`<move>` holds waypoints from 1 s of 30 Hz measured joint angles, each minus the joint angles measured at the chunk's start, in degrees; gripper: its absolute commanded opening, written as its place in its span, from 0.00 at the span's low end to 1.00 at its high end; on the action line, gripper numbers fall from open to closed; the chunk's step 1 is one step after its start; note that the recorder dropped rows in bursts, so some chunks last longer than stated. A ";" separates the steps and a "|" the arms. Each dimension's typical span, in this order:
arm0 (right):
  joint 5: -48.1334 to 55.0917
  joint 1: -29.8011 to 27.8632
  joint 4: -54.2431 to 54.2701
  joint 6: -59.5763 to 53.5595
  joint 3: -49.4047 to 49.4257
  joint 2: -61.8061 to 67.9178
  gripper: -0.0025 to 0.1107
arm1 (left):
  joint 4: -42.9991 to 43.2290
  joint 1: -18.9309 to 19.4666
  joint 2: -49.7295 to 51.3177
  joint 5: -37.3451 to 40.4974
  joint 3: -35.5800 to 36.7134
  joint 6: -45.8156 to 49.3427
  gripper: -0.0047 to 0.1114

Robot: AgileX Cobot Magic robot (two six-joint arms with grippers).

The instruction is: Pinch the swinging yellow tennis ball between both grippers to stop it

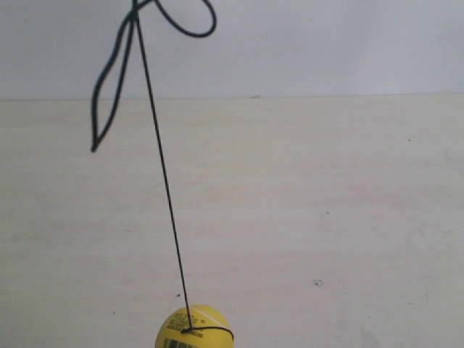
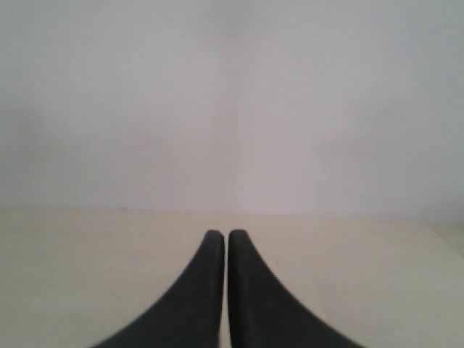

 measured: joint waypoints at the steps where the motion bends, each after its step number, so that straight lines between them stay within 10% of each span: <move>1: 3.22 -0.42 -0.11 -0.31 0.00 0.00 0.02 | 0.00 0.00 0.00 0.00 0.00 0.00 0.08; 30: 18.02 -0.98 -1.96 -1.64 0.38 0.00 0.02 | 0.00 0.00 0.00 0.00 0.00 0.00 0.08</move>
